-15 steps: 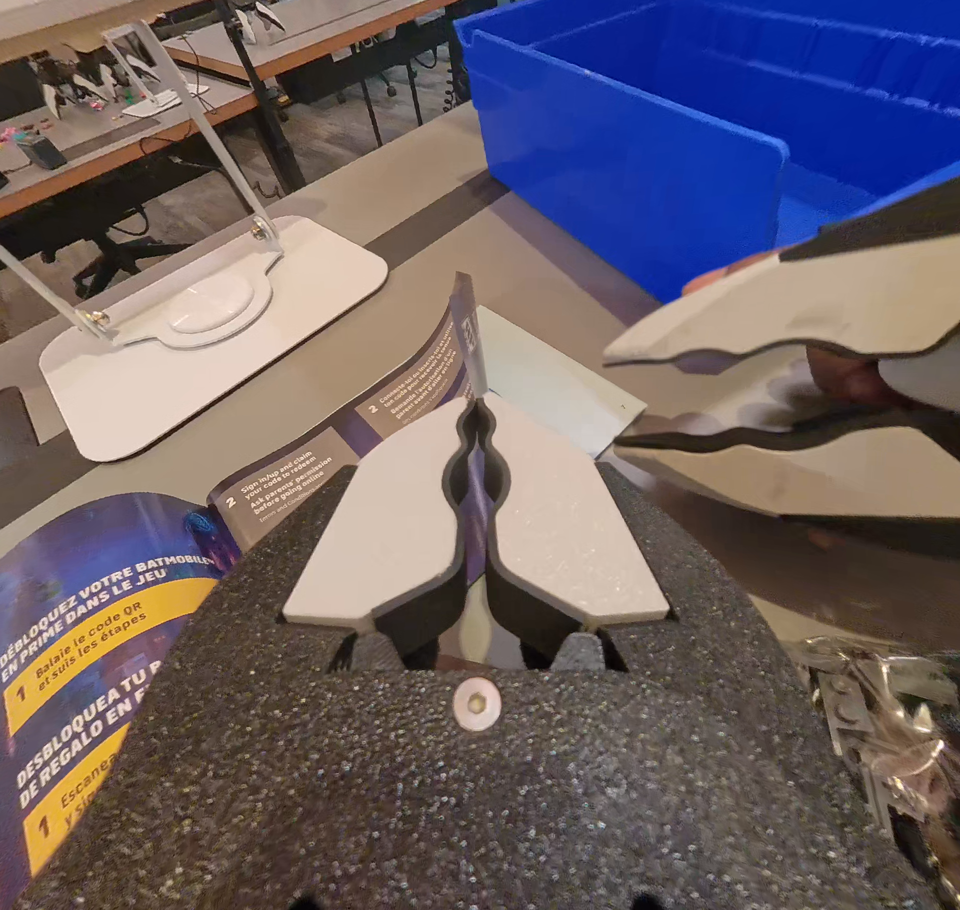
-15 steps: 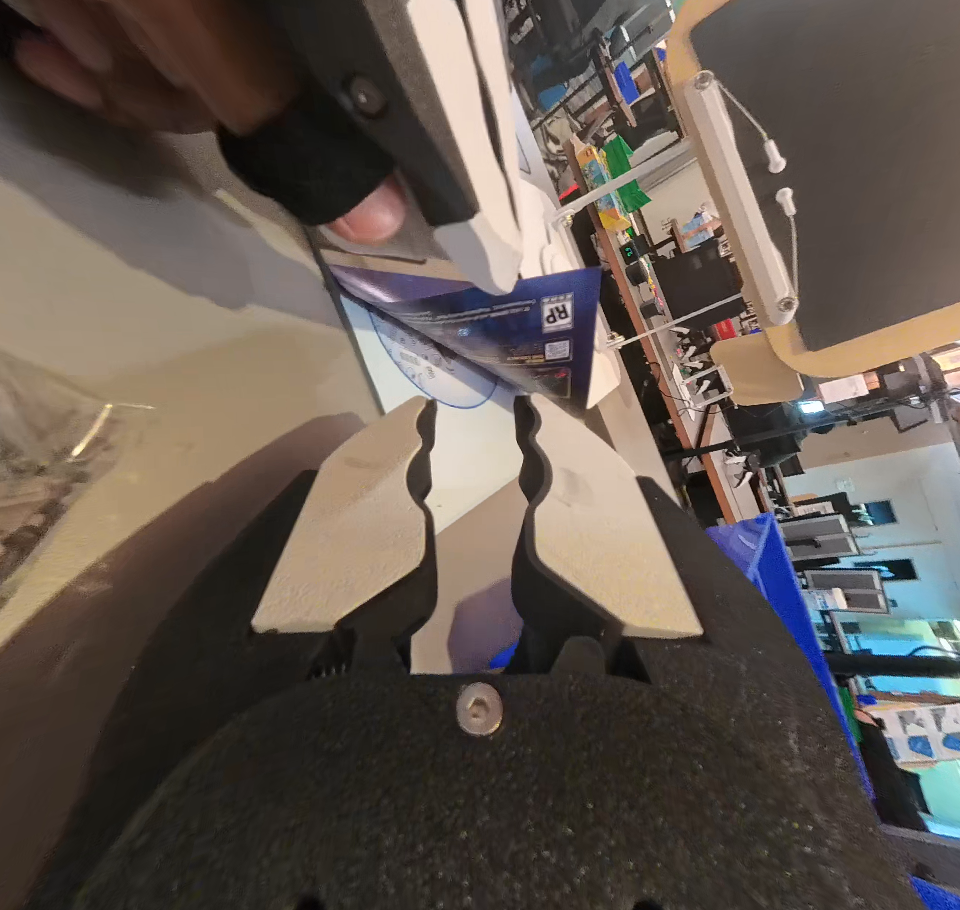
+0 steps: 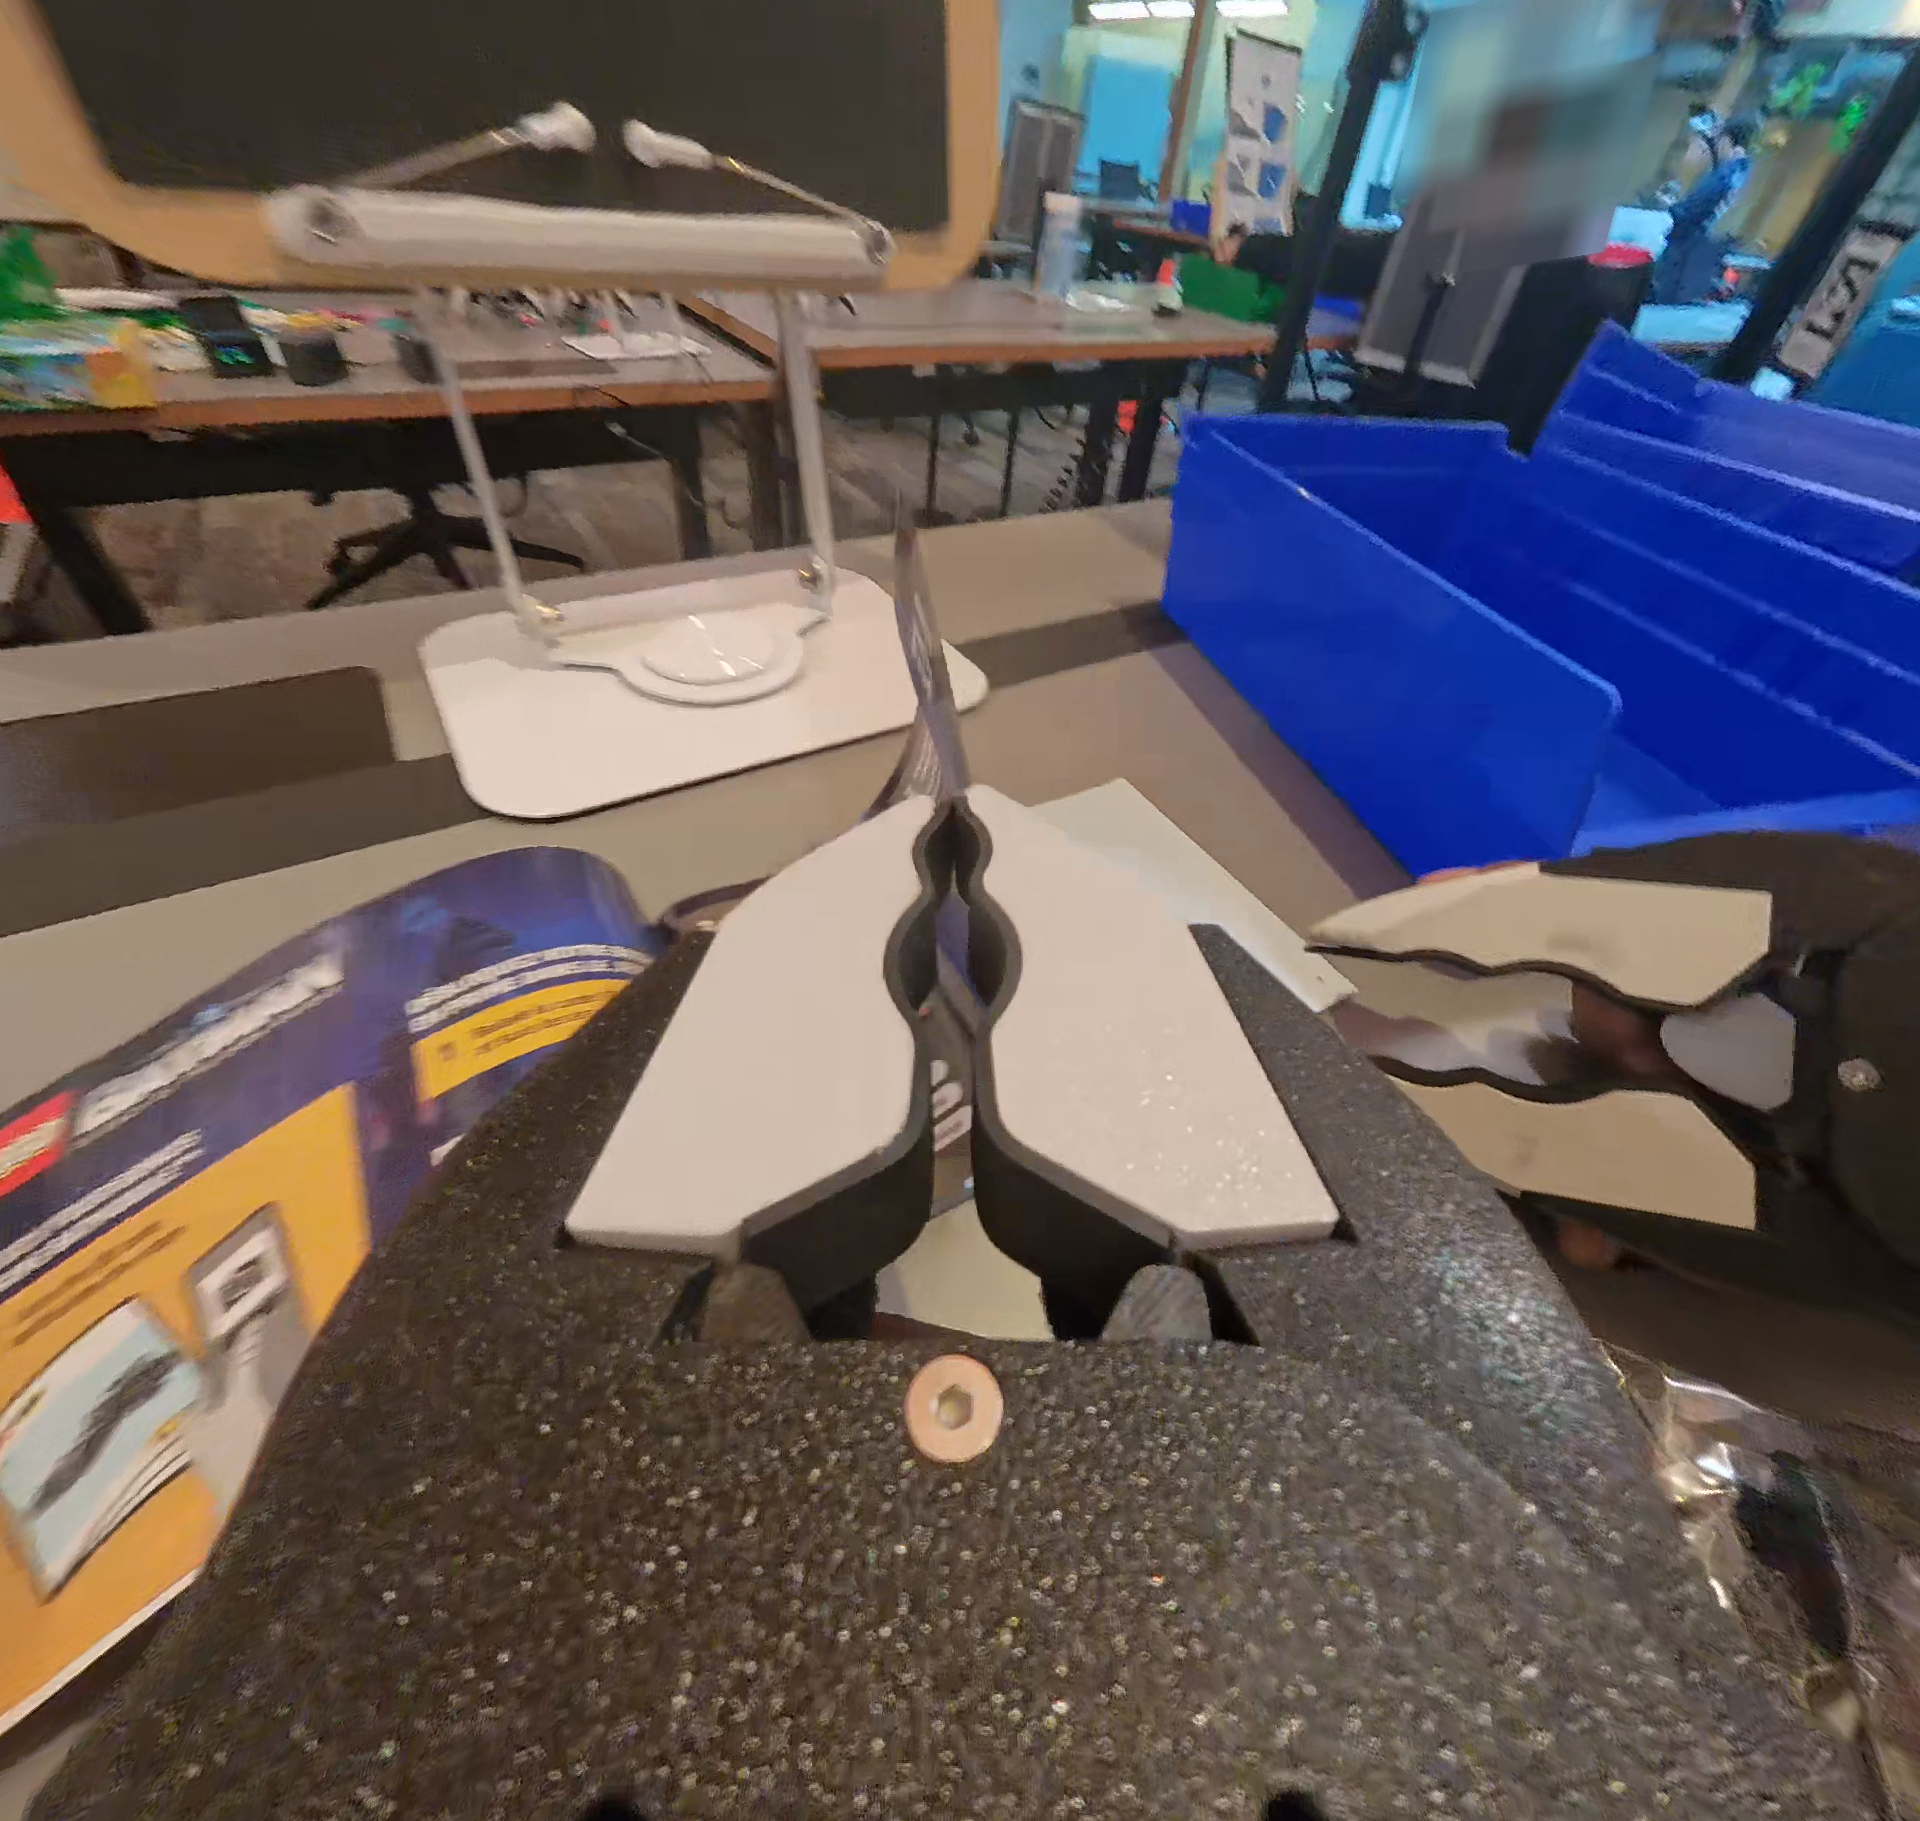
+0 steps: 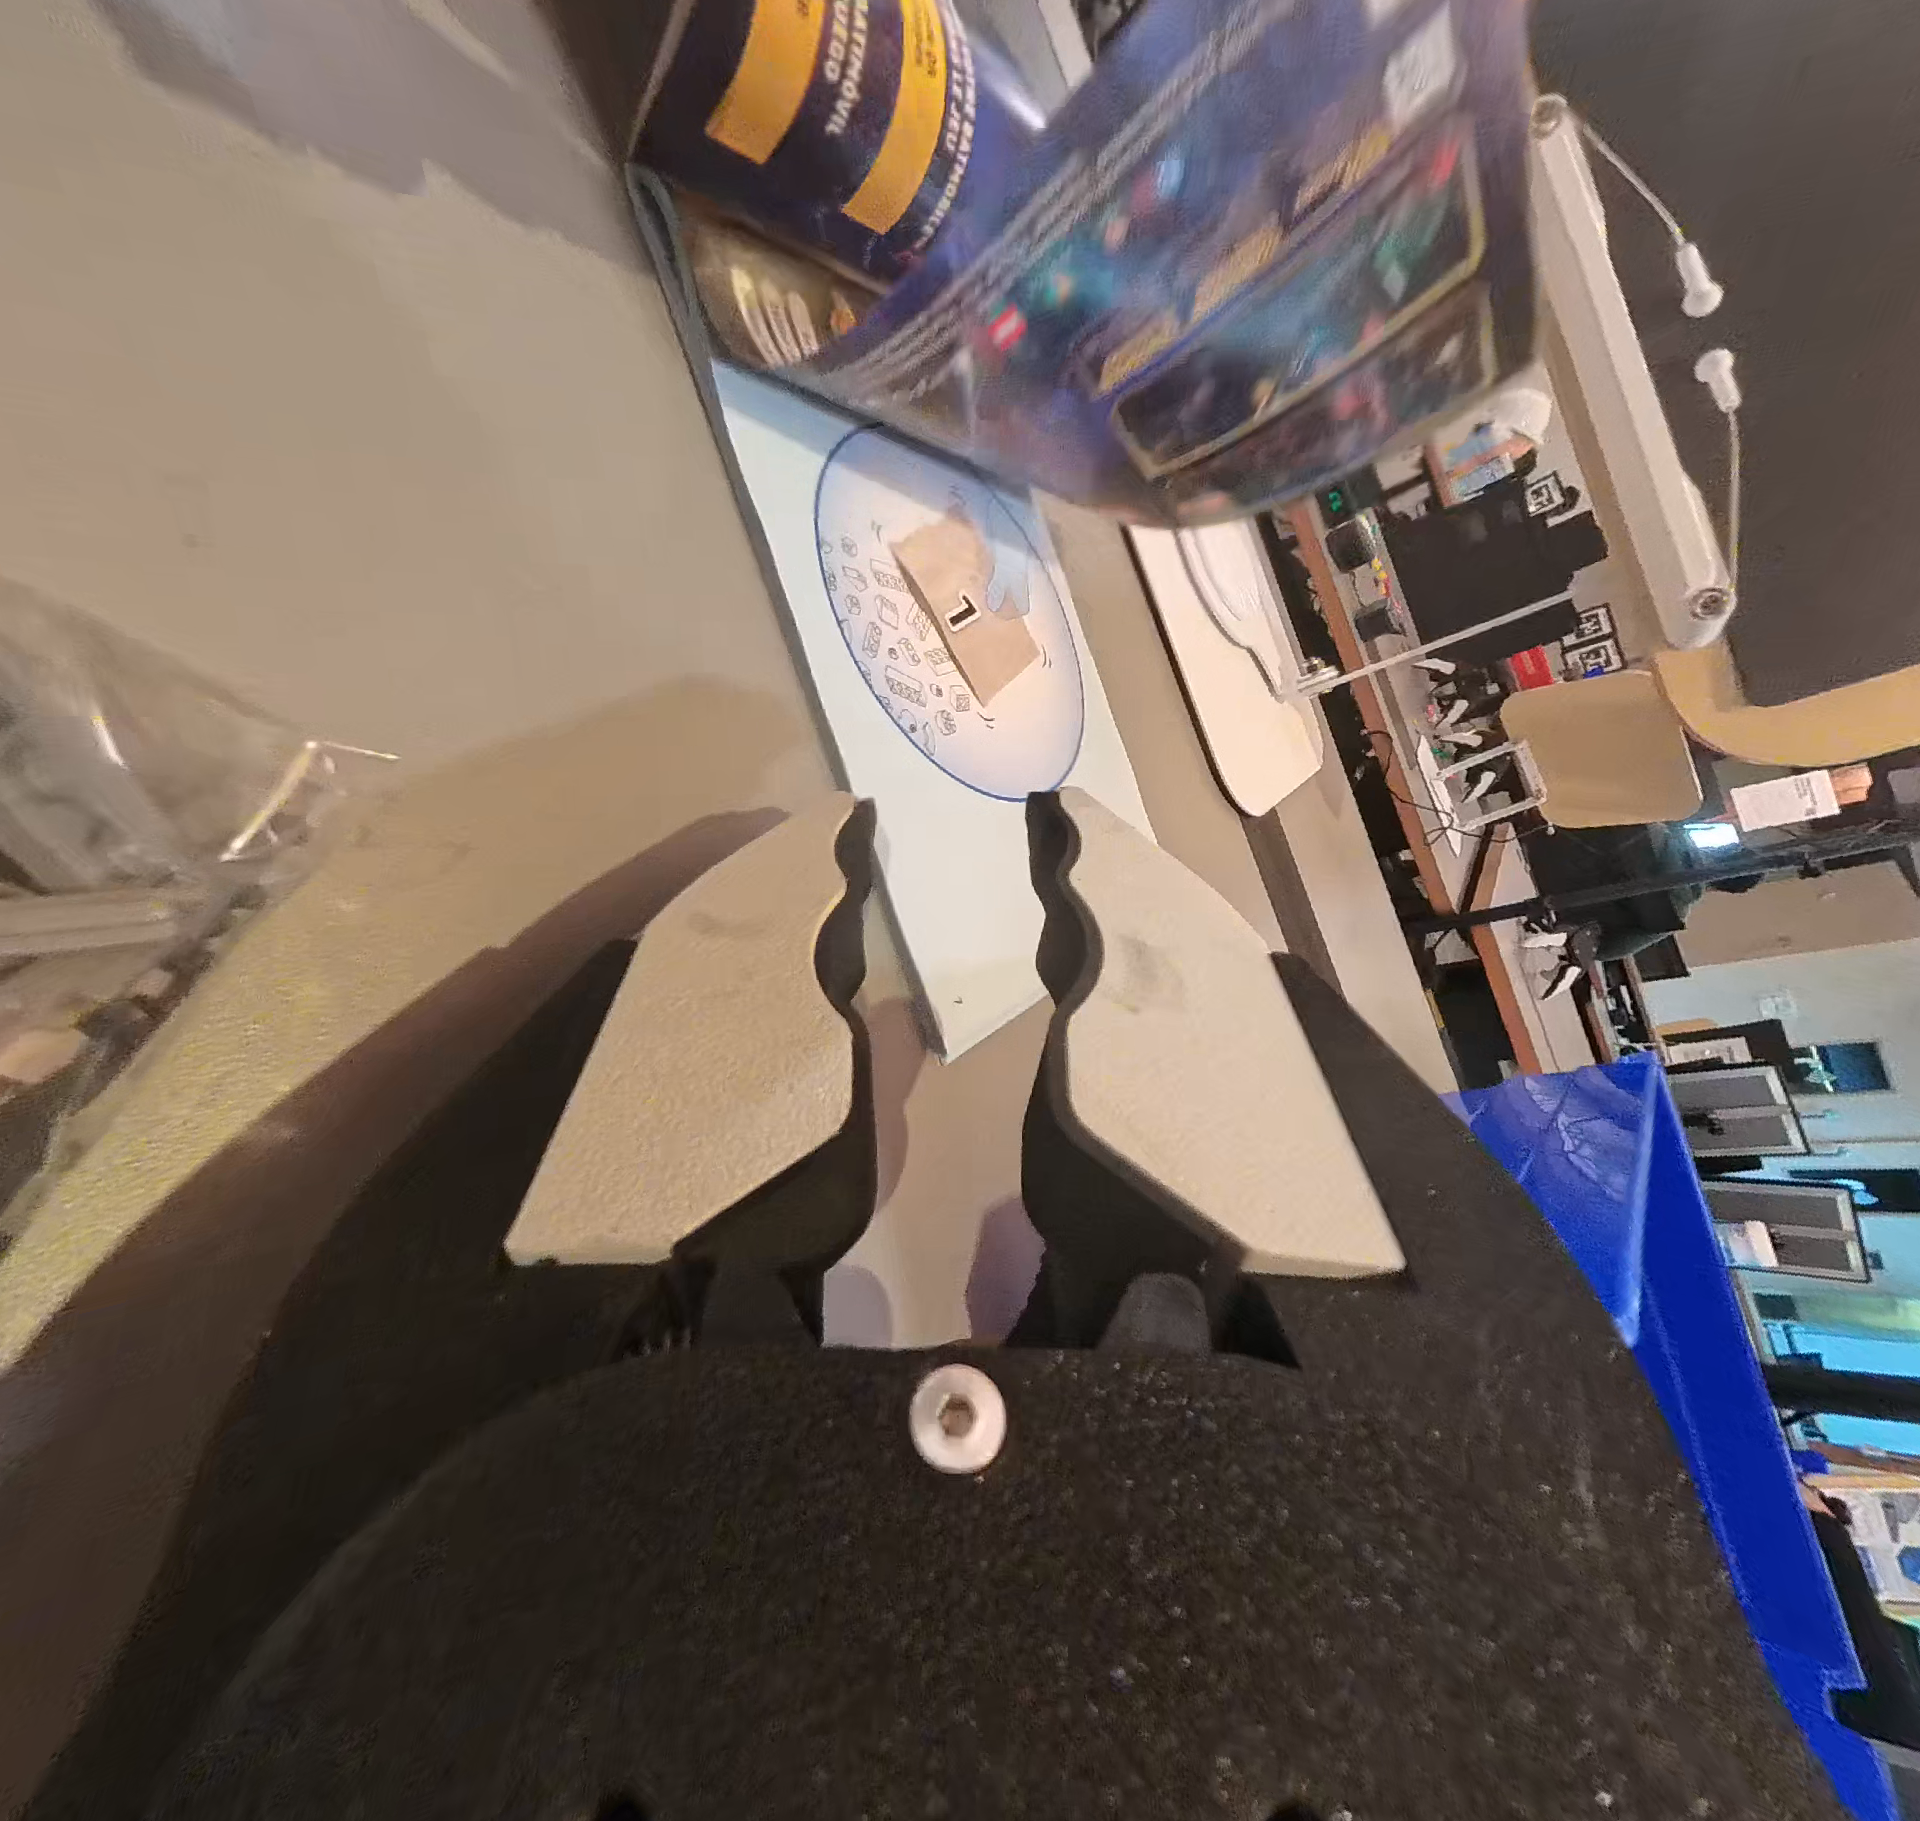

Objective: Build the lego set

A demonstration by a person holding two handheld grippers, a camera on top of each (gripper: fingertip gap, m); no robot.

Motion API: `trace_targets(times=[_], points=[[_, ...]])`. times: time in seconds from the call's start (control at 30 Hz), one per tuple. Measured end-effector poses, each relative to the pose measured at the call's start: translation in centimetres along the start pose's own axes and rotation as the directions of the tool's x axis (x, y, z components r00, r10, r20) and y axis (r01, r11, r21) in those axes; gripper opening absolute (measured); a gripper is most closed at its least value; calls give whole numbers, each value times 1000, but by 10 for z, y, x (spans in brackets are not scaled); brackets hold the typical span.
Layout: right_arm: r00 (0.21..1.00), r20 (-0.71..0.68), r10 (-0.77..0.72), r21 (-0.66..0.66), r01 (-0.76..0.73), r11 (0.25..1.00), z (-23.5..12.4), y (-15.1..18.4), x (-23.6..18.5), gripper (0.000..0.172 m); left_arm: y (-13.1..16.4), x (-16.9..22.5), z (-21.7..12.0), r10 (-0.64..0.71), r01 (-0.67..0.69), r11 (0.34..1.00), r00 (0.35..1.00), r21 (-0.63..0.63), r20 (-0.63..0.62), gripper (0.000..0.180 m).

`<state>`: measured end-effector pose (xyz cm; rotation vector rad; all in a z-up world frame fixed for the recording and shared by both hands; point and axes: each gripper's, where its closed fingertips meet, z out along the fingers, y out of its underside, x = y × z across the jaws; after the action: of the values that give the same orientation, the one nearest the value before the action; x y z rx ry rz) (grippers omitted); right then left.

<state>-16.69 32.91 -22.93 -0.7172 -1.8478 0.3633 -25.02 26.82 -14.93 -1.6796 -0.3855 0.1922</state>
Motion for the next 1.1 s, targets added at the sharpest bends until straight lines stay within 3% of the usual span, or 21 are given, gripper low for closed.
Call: trace_targets(times=[0.2, 0.43, 0.87, 1.1], points=[[1000, 4, -7, -4, 7, 1000, 0, 1, -1, 30, -23, -43, -49, -26, 7, 993, 986, 116, 162, 0], [1000, 6, -17, -6, 17, 1000, 1, 1, -2, 27, -19, -92, -94, -172, 126, 976, 946, 175, 274, 0], [1000, 9, -25, -13, 25, 1000, 1, 1, -4, 23, 7, -114, -97, -253, 235, 968, 893, 92, 373, 7], [1000, 11, -24, -11, 25, 1000, 1, 1, -4, 23, 15, -114, -97, -141, 150, 989, 875, 19, 463, 15]])
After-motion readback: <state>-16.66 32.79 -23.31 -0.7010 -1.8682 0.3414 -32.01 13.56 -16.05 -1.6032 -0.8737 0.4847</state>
